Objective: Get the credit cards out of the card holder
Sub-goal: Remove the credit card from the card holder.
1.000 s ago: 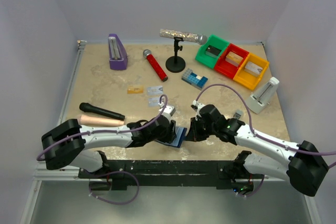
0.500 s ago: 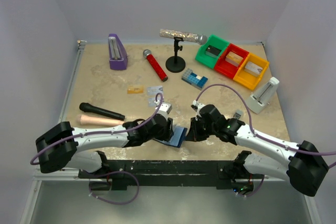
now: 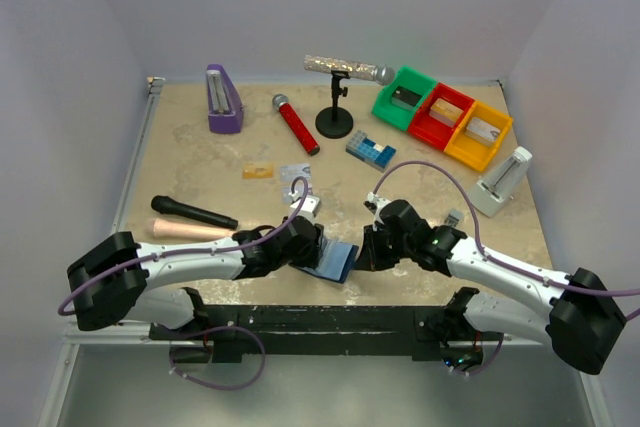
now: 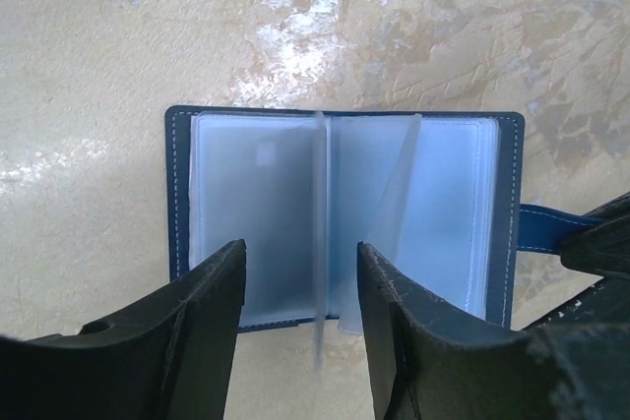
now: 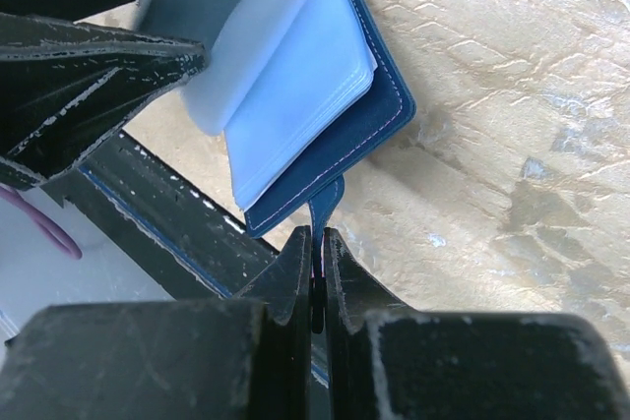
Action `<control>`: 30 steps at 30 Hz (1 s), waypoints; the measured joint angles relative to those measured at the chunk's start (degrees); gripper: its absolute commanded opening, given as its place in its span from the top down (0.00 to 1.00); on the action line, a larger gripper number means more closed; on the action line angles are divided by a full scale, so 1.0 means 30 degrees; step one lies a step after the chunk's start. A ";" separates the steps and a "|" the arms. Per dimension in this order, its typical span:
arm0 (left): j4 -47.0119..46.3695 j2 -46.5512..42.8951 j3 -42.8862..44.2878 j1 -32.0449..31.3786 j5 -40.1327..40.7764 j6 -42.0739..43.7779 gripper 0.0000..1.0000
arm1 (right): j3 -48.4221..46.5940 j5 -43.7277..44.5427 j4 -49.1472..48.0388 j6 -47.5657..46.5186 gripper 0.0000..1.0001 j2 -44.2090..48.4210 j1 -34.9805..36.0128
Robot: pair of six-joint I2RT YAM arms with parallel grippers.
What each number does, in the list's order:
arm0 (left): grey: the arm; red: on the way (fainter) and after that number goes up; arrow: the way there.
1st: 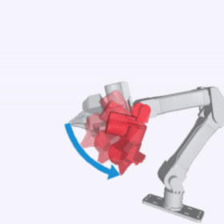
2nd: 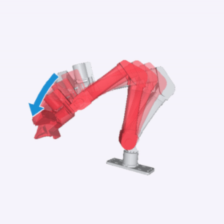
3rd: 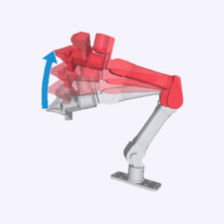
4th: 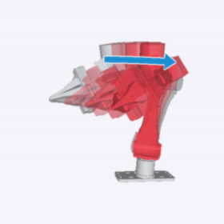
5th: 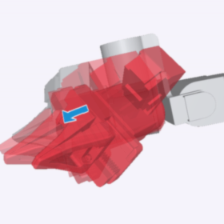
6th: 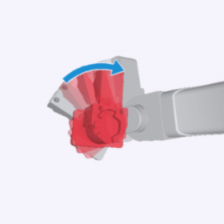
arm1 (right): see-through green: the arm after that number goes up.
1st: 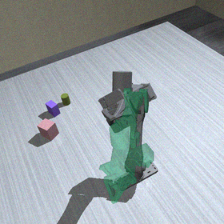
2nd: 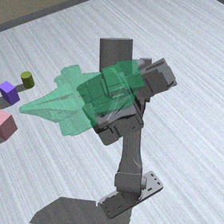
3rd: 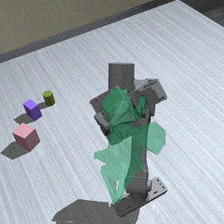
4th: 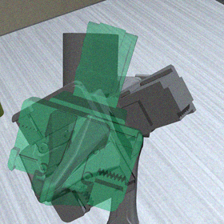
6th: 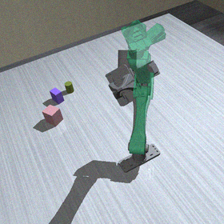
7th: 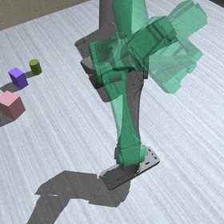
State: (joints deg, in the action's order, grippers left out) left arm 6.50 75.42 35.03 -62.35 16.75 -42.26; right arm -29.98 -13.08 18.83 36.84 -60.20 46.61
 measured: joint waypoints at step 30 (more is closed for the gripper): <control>0.1035 0.1282 0.1872 -0.0007 0.0328 0.1858 0.45 | 0.0000 0.0007 0.0015 -0.0015 1.00 -0.0007 0.0000</control>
State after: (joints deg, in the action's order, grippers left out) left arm 9.61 79.26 40.64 -62.37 17.74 -36.69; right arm -29.98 -13.06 18.87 36.80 -60.23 46.61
